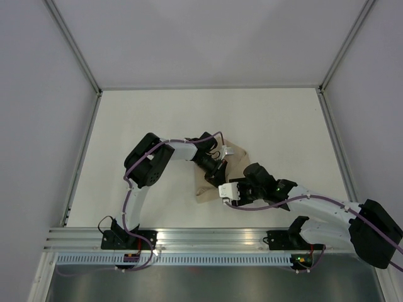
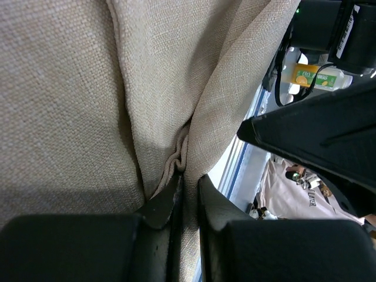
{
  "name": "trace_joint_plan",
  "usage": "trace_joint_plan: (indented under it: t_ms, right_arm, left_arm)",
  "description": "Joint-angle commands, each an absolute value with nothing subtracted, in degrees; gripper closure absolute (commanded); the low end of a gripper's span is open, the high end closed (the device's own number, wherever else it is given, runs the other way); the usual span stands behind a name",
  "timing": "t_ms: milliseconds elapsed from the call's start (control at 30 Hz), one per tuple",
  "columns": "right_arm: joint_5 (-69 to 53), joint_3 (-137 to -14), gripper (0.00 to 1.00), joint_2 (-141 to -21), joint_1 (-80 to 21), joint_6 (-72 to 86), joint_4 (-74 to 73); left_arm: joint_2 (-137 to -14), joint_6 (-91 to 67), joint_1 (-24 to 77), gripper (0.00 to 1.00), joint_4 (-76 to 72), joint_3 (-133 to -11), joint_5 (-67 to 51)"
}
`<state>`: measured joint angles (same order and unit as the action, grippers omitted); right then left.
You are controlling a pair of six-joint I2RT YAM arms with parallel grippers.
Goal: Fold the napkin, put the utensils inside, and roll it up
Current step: Roll the napkin with the utensil
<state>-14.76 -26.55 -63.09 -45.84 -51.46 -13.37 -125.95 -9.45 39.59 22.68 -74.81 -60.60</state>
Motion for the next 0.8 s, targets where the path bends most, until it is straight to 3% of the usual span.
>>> trace_joint_plan:
  t_ms: [0,533,767]
  right_arm:
    - [-10.29,-25.75,0.44,-63.01,-48.33,-51.86,-7.92]
    - [-2.81,-21.37,0.52,-69.08,-53.26,-50.98,-0.45]
    - [-0.53,-19.87,0.67,-69.34,-53.26,-50.62,1.93]
  left_arm:
    - [-128.49,-11.6,39.73,0.98,25.93,-74.09,-55.28]
    - [-129.81,-11.95,39.55,0.98,26.02,-74.53,-56.16]
    - [-129.73,-11.69,39.37,0.98,26.1,-74.35,-57.57]
